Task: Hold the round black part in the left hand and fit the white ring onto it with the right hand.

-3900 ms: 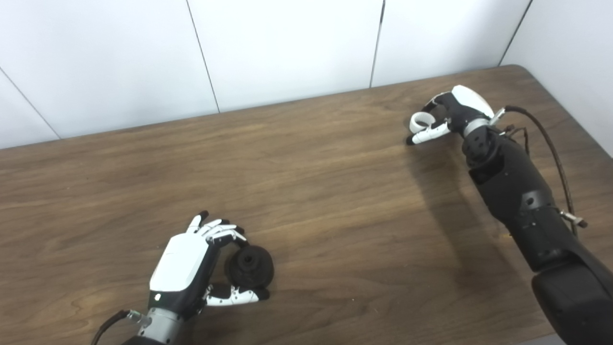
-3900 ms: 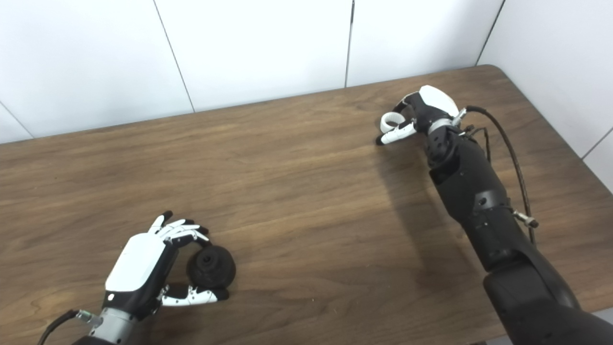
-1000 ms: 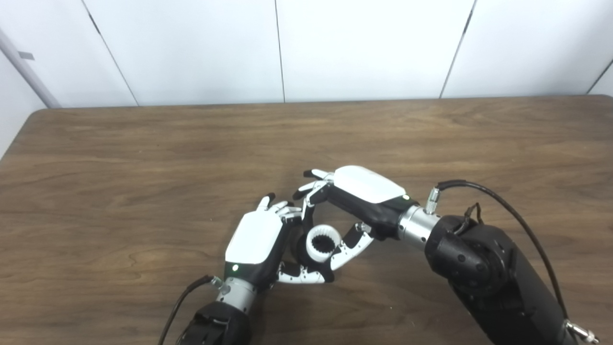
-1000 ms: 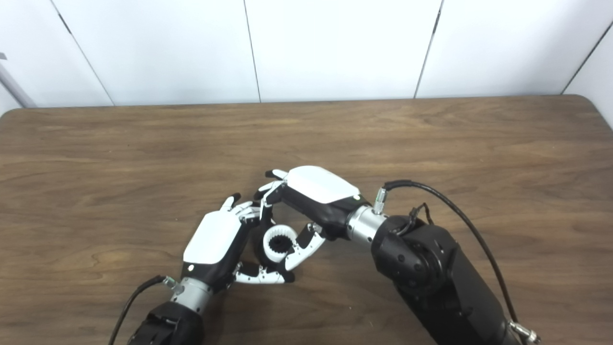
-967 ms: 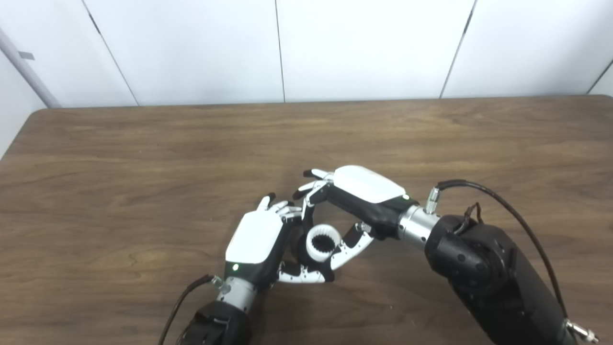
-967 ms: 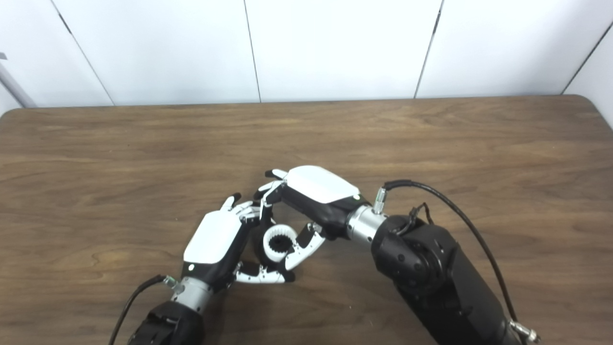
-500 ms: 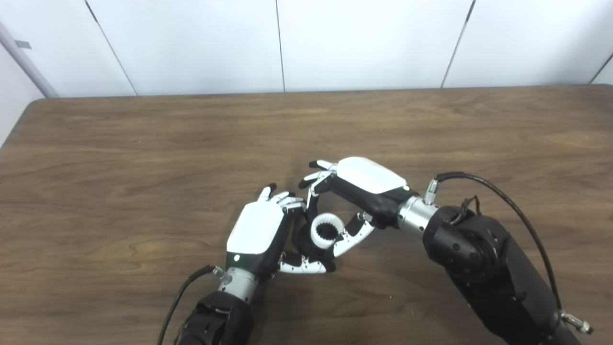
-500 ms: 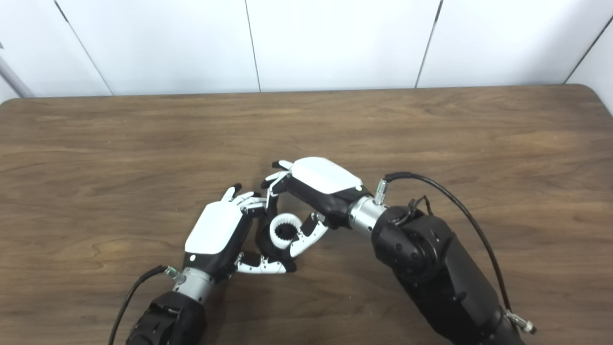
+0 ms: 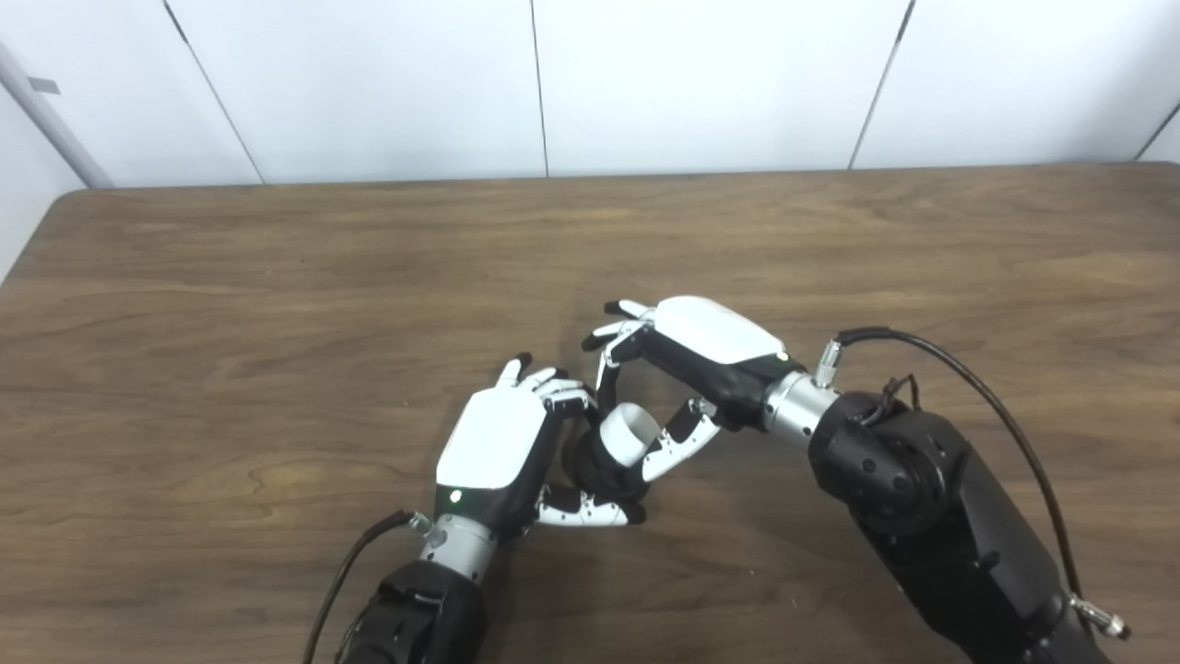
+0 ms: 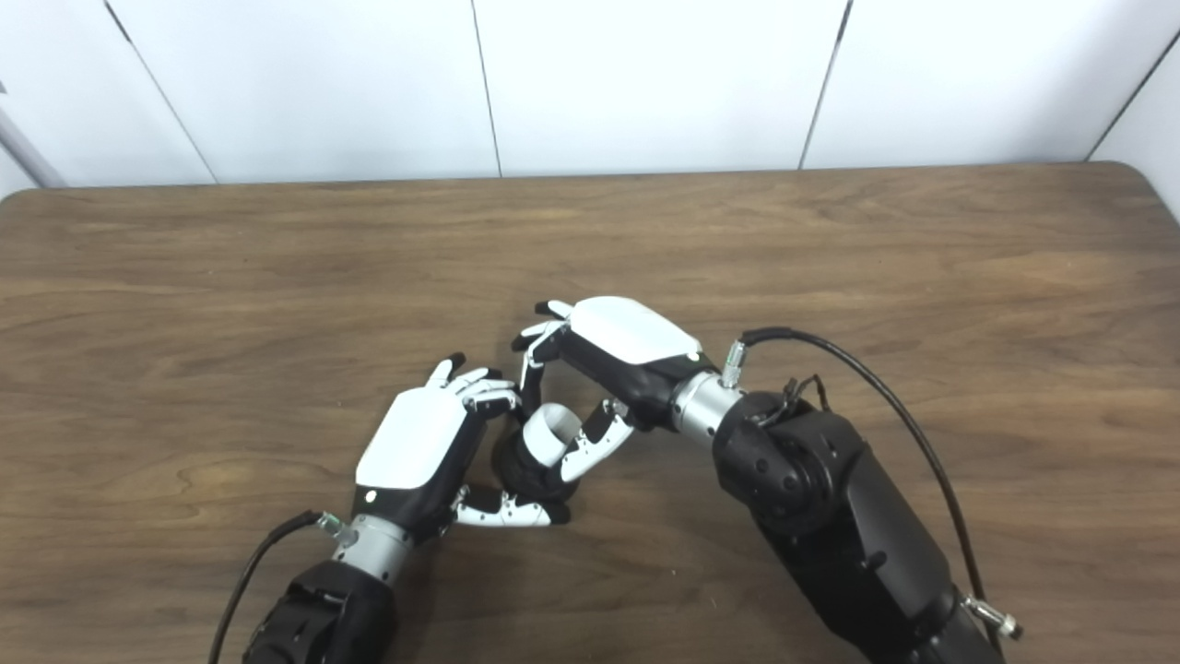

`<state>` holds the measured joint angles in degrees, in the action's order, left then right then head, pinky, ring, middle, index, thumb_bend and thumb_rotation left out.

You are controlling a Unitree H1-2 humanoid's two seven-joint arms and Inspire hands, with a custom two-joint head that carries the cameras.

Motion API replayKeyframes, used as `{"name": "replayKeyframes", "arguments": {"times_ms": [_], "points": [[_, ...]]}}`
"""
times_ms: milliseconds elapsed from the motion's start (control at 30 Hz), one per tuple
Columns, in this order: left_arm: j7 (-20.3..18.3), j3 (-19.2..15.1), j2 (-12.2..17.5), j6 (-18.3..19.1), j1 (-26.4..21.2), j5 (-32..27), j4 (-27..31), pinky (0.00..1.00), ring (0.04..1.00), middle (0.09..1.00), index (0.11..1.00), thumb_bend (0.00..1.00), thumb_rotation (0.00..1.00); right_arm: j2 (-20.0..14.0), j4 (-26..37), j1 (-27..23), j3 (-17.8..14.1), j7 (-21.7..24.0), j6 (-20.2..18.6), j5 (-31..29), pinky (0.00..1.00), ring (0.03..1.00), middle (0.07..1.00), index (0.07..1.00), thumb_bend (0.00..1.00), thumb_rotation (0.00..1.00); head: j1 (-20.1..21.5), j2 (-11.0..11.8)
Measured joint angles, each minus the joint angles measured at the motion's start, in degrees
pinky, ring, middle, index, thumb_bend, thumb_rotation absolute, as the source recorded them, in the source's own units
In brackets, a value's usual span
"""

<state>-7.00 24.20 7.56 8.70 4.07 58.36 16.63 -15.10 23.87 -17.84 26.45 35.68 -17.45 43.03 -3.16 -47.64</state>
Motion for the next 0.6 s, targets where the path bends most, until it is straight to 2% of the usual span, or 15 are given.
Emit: {"name": "replayKeyframes", "arguments": {"times_ms": [600], "points": [[0.0, 0.2, 0.0, 0.2, -0.1, 0.1, 0.0, 0.99, 0.864, 0.769, 0.486, 0.52, 0.05, 2.0, 0.7, 0.4, 0.0, 0.8, -0.3, 0.9, 0.94, 0.978, 0.844, 0.484, 0.52, 0.14, 0.2, -0.2]]}}
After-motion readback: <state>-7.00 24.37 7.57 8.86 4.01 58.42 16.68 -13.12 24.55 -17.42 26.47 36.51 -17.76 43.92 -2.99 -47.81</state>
